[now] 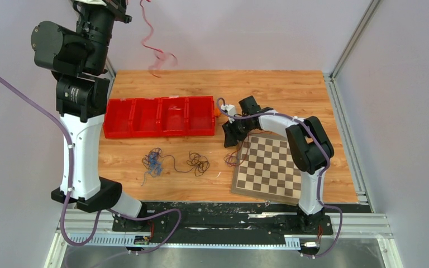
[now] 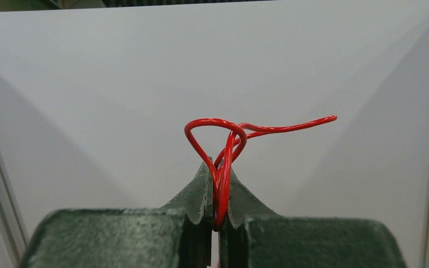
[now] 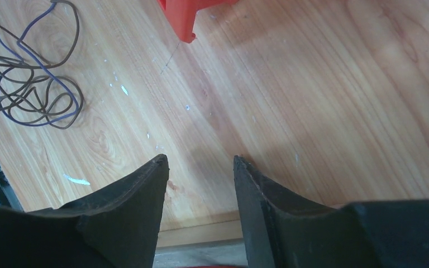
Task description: Untangle the cables
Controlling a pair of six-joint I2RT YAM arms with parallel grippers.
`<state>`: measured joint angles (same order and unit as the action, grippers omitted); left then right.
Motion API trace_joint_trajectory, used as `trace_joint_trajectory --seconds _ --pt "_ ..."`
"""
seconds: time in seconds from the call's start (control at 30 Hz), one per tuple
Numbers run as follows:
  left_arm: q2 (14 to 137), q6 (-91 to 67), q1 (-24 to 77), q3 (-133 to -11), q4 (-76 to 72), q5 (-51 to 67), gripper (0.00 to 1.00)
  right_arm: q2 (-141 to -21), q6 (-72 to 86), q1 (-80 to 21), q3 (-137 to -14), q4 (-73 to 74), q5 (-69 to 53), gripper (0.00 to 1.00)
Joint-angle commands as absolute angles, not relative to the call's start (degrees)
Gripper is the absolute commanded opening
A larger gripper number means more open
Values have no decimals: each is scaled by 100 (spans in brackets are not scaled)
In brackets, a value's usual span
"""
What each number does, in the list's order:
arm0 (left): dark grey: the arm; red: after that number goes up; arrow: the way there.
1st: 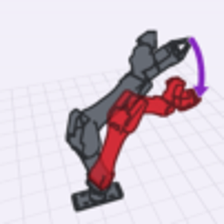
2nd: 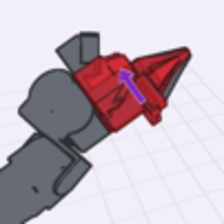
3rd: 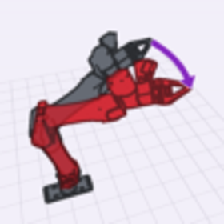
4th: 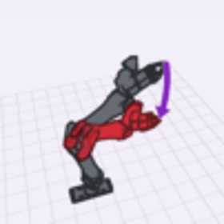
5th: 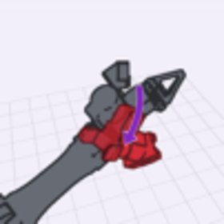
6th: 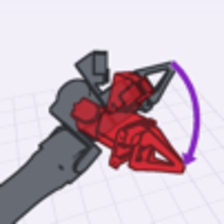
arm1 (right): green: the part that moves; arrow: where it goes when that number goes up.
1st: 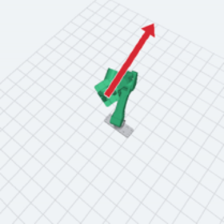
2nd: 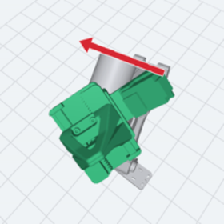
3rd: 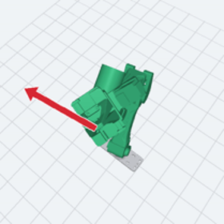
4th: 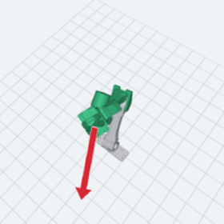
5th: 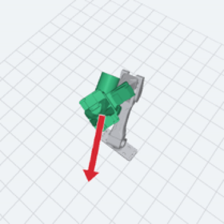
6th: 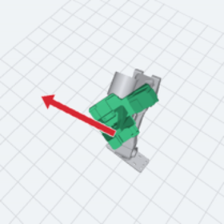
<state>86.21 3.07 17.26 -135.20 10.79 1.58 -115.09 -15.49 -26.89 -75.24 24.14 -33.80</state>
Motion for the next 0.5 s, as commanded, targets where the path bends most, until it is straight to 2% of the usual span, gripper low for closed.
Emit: trace_joint_trajectory --seconds 0.0,0.13,0.2,0.47 --pt "8446 431 1701 -13520 1164 74 0 -11548 -1941 -2449 -7306 3079 -3401 52" --pt "8002 -344 1660 -12342 908 776 0 -11124 -2026 -2372 -7488 3082 -3757 59" --pt "7893 -480 1661 -11963 754 945 0 -10922 -1980 -2367 -7630 3078 -3894 66" --pt "8122 -655 1562 -11713 653 1185 0 -10492 -1698 -2342 -7994 3185 -3918 91"
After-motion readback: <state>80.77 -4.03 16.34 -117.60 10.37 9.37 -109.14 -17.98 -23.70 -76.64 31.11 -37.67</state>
